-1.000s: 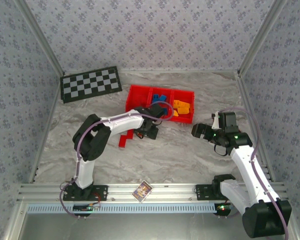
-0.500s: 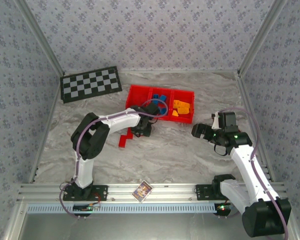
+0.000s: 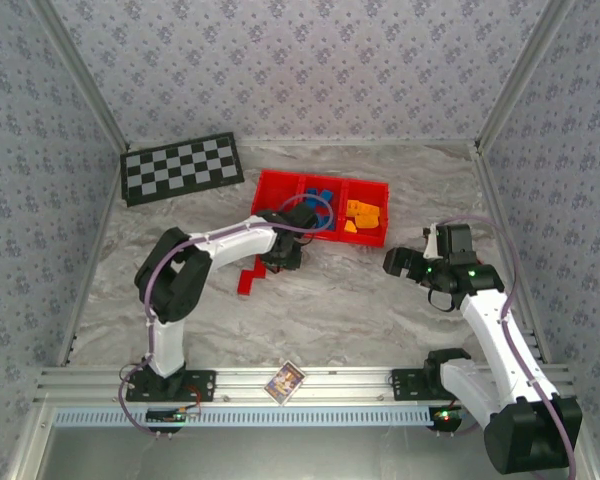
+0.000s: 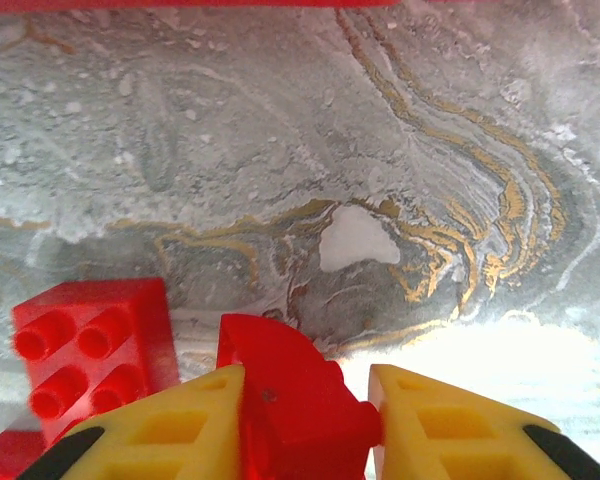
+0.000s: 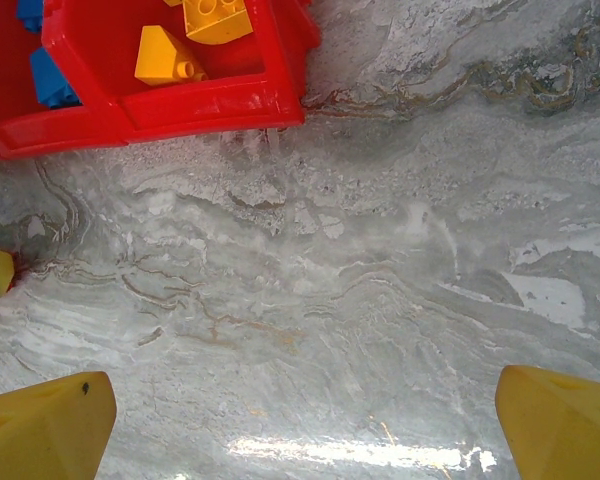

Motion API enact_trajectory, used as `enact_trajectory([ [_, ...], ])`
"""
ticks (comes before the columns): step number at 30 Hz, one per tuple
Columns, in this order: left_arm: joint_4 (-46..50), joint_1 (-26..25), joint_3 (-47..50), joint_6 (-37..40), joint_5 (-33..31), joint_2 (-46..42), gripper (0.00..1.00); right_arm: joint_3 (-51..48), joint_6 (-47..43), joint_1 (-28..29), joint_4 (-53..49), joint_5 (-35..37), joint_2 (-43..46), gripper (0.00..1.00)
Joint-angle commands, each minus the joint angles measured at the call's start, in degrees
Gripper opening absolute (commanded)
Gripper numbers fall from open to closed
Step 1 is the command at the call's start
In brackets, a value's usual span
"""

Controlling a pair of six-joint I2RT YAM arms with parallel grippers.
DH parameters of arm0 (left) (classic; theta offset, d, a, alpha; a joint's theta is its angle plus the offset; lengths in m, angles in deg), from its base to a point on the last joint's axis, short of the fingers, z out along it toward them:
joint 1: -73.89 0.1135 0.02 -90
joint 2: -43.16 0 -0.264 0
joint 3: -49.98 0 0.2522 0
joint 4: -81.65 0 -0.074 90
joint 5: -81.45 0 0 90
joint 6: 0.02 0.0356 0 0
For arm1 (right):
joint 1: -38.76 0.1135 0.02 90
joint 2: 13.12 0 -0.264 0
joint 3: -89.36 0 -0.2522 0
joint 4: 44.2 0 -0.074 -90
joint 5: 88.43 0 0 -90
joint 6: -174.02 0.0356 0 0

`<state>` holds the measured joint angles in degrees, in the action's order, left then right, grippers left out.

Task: Sort the legos into containers by color
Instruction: Pick up the lego from the center of the table, then place the lego in the container.

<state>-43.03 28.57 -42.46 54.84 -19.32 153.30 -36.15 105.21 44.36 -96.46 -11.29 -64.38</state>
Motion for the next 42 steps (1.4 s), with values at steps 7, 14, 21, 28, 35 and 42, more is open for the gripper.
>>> enact_trajectory([
  [7,-0.94,0.49,2.48,-3.51,-4.35,-12.38,0.23,-0.55,0.46,-0.42,0.18,0.21,-0.07,1.00],
  [14,-5.70,3.37,4.82,-3.21,-5.09,-20.13,0.22,-0.51,0.51,-0.42,0.20,0.03,-0.11,1.00],
  [21,-8.66,8.86,0.94,0.45,-1.41,-18.83,0.22,-0.39,0.47,-0.40,0.09,-0.12,0.00,1.00],
  [28,-13.31,11.96,-6.52,2.50,3.50,-11.22,0.20,-0.42,0.48,-0.42,0.09,0.04,-0.07,1.00],
  [35,-13.95,13.15,-17.07,3.93,5.74,-0.16,0.19,-0.32,0.47,-0.42,0.00,-0.10,0.00,1.00],
  [42,-12.39,14.46,-25.07,4.68,5.89,7.91,0.20,-0.47,0.51,-0.51,0.18,-0.12,0.02,1.00],
])
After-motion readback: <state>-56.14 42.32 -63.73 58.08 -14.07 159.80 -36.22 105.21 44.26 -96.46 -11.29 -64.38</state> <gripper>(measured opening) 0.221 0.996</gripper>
